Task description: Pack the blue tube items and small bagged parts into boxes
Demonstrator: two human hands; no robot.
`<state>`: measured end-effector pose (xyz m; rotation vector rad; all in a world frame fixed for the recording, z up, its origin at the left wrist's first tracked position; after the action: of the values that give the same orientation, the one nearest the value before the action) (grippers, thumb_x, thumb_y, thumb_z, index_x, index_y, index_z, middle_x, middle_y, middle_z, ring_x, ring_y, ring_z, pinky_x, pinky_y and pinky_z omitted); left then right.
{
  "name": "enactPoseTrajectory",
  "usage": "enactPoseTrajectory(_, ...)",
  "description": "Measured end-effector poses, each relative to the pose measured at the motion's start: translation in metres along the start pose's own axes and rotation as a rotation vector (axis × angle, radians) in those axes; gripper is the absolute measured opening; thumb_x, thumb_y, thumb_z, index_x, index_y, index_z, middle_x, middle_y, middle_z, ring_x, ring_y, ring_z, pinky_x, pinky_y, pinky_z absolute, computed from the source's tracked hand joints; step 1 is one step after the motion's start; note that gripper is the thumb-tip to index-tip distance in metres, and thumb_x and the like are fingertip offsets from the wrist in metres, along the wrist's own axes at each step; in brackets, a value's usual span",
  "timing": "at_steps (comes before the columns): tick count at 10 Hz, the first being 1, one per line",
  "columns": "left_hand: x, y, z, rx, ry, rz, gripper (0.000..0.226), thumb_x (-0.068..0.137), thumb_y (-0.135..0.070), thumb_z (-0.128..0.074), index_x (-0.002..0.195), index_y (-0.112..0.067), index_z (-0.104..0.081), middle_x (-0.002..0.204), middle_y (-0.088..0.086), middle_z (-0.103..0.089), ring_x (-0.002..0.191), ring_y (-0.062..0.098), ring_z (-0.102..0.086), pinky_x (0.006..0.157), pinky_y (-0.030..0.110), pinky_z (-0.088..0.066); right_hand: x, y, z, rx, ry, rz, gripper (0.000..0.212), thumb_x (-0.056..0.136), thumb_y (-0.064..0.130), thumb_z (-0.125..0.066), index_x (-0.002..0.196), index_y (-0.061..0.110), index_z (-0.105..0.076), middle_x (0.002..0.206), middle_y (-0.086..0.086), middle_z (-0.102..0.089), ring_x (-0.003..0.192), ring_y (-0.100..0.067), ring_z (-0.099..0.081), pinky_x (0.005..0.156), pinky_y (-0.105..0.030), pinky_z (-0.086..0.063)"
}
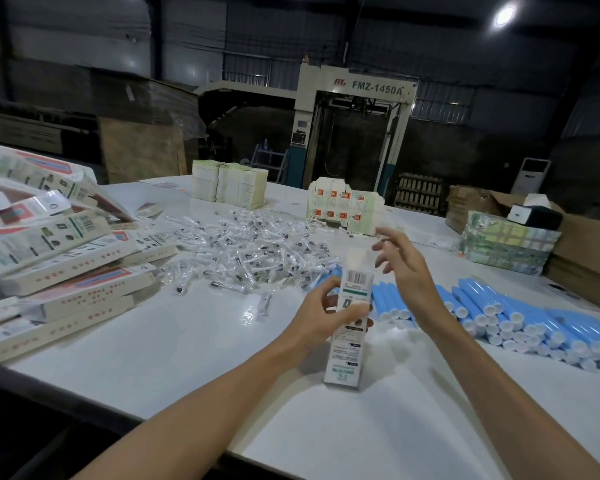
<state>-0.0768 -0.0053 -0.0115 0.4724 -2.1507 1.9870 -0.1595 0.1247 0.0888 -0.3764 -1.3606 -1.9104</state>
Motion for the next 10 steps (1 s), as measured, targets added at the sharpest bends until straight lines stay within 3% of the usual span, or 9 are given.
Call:
enactPoseTrajectory(2,0.0,-0.005,-0.007,-0.009,0.082,-0.022,0.047,0.093,-0.014,-0.084,0.134,-0.014,-0.062,0.116,0.014,-0.08,0.103,0.031,-0.08,0.093,0.042,-0.065,-0.018,-0.032,-0.094,0.441,0.485,-0.349,0.054,0.081,0.007,-0.061,0.13,-0.011,-0.052,0.096,-0.015,-0.066,0.081,-0.024,-0.065,0.067,-0.026,-0.056)
enactPoseTrajectory(3,0.004,-0.003,-0.006,0.068,0.095,-0.053,0.054,0.086,-0.028,-0.088,0.134,-0.02,-0.063,0.116,0.008,-0.08,0.11,0.023,-0.078,0.099,0.04,-0.062,-0.043,-0.088,-0.108,0.58,0.308,-0.674,0.067,0.056,0.017,-0.103,0.1,-0.017,-0.066,0.07,-0.019,-0.062,0.065,-0.031,-0.063,0.061,-0.03,-0.051)
enactPoseTrajectory(4,0.009,0.007,0.003,0.15,0.086,-0.035,0.063,0.08,-0.047,-0.09,0.136,-0.042,-0.061,0.123,-0.001,-0.079,0.122,0.015,-0.072,0.11,0.045,-0.055,-0.046,0.0,-0.141,1.798,0.191,-0.474,0.039,0.105,0.007,-0.053,0.11,-0.03,-0.059,0.102,-0.048,-0.063,0.105,-0.047,-0.07,0.102,-0.037,-0.055)
enactPoseTrajectory(5,0.013,0.007,0.01,0.239,0.074,-0.026,0.062,0.076,-0.056,-0.089,0.127,-0.07,-0.056,0.121,-0.03,-0.073,0.121,-0.012,-0.062,0.104,0.026,-0.049,-0.036,-0.001,-0.15,2.611,-0.565,-0.039,0.048,0.104,0.029,-0.062,0.146,0.009,-0.052,0.117,-0.024,-0.068,0.103,-0.035,-0.07,0.1,-0.034,-0.053)
enactPoseTrajectory(6,0.015,0.008,0.01,0.214,0.064,-0.029,0.063,0.073,-0.06,-0.088,0.129,-0.056,-0.061,0.116,-0.02,-0.077,0.116,-0.004,-0.07,0.093,0.018,-0.053,-0.041,-0.026,-0.134,2.456,-0.774,-0.055,0.045,0.105,0.029,-0.061,0.135,-0.005,-0.058,0.114,-0.029,-0.069,0.099,-0.04,-0.071,0.097,-0.041,-0.057)
enactPoseTrajectory(7,0.014,0.008,0.009,0.142,0.055,-0.019,0.063,0.072,-0.053,-0.09,0.129,-0.043,-0.064,0.111,-0.006,-0.081,0.109,0.011,-0.077,0.093,0.03,-0.063,-0.048,-0.03,-0.139,1.772,-0.039,-0.55,0.052,0.089,0.01,-0.082,0.105,-0.033,-0.058,0.099,-0.051,-0.061,0.097,-0.05,-0.071,0.098,-0.038,-0.057)
enactPoseTrajectory(8,0.011,0.005,0.008,0.065,0.055,0.005,0.058,0.078,-0.037,-0.091,0.131,-0.025,-0.07,0.117,0.007,-0.08,0.112,0.027,-0.077,0.102,0.051,-0.061,-0.044,-0.079,-0.098,0.683,0.215,-0.629,0.011,0.092,0.007,-0.076,0.086,-0.001,-0.069,0.083,-0.026,-0.065,0.068,-0.025,-0.069,0.061,-0.032,-0.055)
enactPoseTrajectory(9,0.011,0.009,0.008,0.055,0.071,0.044,0.038,0.092,-0.022,-0.086,0.127,-0.015,-0.073,0.119,0.009,-0.081,0.111,0.032,-0.078,0.106,0.059,-0.057,-0.006,-0.056,-0.023,0.125,-0.03,-0.266,0.014,0.107,0.007,-0.052,0.097,0.009,-0.061,0.089,-0.007,-0.068,0.077,-0.01,-0.067,0.067,-0.025,-0.052)
enactPoseTrajectory(10,0.009,0.014,0.008,0.032,0.053,0.092,0.036,0.095,-0.023,-0.083,0.127,-0.013,-0.072,0.118,0.009,-0.081,0.109,0.031,-0.079,0.103,0.06,-0.059,-0.008,-0.03,0.043,0.064,-0.235,-0.098,0.016,0.102,0.008,-0.062,0.11,0.021,-0.057,0.089,-0.007,-0.073,0.077,-0.009,-0.07,0.075,-0.024,-0.051)
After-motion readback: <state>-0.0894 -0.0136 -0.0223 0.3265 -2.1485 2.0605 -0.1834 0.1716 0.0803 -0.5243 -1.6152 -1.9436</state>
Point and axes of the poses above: each hand's wrist, its own x-axis towards the middle knuckle, its own z-axis out of the back of the hand, y = z × x, the point moved 9 cm from there along x, towards the middle knuckle
